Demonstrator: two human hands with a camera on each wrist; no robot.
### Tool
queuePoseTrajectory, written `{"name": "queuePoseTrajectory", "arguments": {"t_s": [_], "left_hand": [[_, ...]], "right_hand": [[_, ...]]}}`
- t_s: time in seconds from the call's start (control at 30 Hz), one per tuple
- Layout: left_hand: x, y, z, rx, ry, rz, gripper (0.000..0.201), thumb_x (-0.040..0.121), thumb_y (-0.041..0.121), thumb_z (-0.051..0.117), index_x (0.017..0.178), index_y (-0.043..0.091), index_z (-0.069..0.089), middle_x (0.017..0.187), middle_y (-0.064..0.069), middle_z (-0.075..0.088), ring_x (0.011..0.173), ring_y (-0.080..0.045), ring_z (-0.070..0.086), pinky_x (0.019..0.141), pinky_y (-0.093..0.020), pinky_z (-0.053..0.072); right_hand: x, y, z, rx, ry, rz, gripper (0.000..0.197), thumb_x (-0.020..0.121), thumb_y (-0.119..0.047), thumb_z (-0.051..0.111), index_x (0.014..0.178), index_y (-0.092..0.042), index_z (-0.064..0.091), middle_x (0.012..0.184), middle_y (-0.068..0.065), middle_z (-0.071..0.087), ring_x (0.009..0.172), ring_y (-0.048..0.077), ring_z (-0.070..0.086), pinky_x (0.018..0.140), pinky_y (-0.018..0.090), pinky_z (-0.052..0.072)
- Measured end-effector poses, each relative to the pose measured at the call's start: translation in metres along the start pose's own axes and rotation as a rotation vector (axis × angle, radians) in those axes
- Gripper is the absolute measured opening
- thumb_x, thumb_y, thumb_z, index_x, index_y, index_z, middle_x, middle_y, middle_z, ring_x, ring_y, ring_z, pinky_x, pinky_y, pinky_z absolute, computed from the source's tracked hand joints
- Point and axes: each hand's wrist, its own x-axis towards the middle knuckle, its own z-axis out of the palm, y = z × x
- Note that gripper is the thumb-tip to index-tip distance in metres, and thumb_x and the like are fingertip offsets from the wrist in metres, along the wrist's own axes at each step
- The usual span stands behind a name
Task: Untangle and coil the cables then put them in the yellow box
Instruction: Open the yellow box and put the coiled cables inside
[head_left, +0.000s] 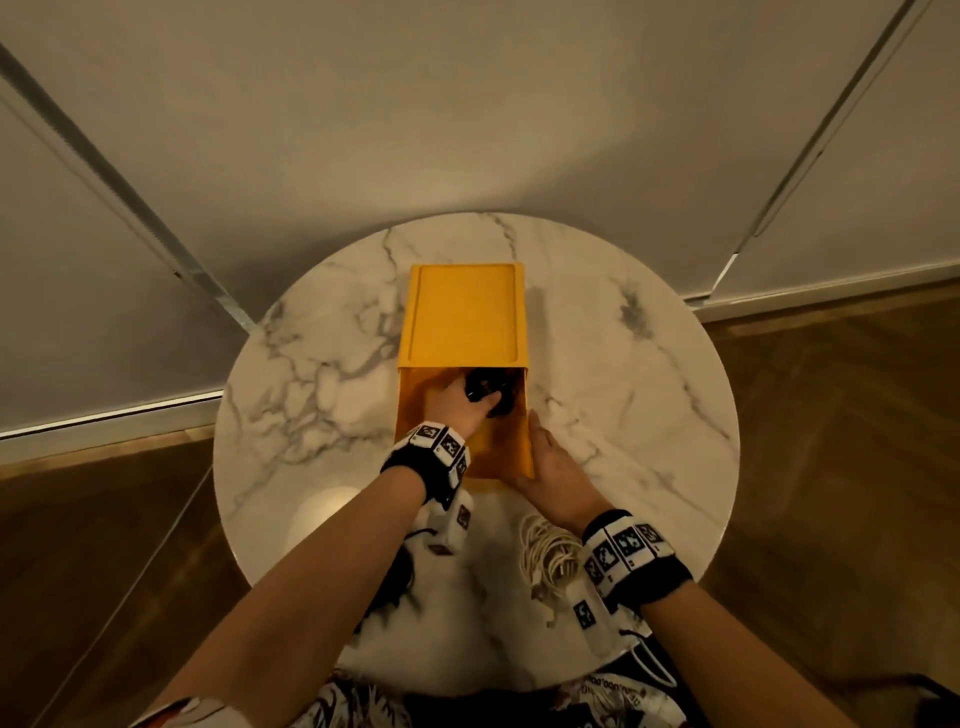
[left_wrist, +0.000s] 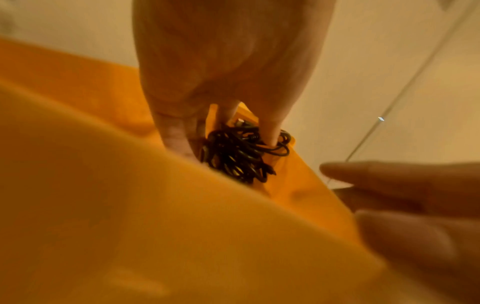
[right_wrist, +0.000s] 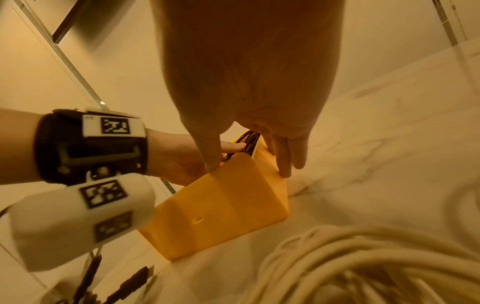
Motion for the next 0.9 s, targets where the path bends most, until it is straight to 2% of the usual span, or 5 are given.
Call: {"name": "queuePoseTrajectory", "arguments": {"t_s": [0.17,0.33,0.43,0.63,0.9], "left_hand": [[0.005,0.038,0.017,-0.186,0.024,-0.253,0.051,0.099,0.023,0.042,0.145,0.004,0.027,0.148,-0.02,0.031,0.128,-0.04,0.039,0.105,-0.048,0.035],[0.005,0.04,0.019,-0.398,0.004,-0.323,0.06,0.094,0.033,0.04,0.147,0.012,0.024,0.153,-0.014,0.025,0.134,-0.042,0.029,0.109,-0.054,0.026],[0.01,0.029,0.015,-0.395,-0.097,-0.273,0.065,0.093,0.043,0.046,0.147,0.014,0.023,0.148,-0.017,0.035,0.129,-0.042,0.039,0.105,-0.054,0.036],[0.009,0.029,0.018,0.047,-0.027,-0.064,0.069,0.101,0.037,0.044,0.15,0.001,0.012,0.153,-0.021,0.024,0.135,-0.038,0.035,0.108,-0.045,0.034],[-0.025,0.037,-0.028,-0.002,-0.116,-0.041,0.06,0.1,0.047,0.038,0.149,0.014,0.026,0.155,-0.016,0.023,0.137,-0.039,0.029,0.11,-0.048,0.032]], "right_hand": [[0.005,-0.002,-0.001,0.045,0.027,-0.024,0.074,0.092,-0.025,0.061,0.151,-0.009,0.02,0.146,0.015,0.043,0.123,0.032,0.052,0.092,0.028,0.039],[0.003,0.011,-0.001,0.119,0.019,0.001,0.076,0.094,-0.028,0.06,0.154,-0.018,0.015,0.153,0.008,0.037,0.133,0.025,0.045,0.101,0.024,0.036],[0.001,0.012,-0.004,0.188,0.007,-0.024,0.079,0.091,-0.026,0.065,0.153,-0.023,0.017,0.145,0.007,0.046,0.126,0.022,0.051,0.085,0.01,0.037],[0.003,0.011,-0.007,0.105,-0.036,0.031,0.079,0.092,-0.029,0.063,0.153,-0.027,0.012,0.129,0.011,0.062,0.113,0.026,0.061,0.077,0.02,0.04],[0.011,0.022,-0.001,0.003,-0.083,0.083,0.081,0.095,-0.039,0.057,0.154,-0.032,0.003,0.138,0.011,0.056,0.119,0.028,0.059,0.097,0.037,0.045]]}}
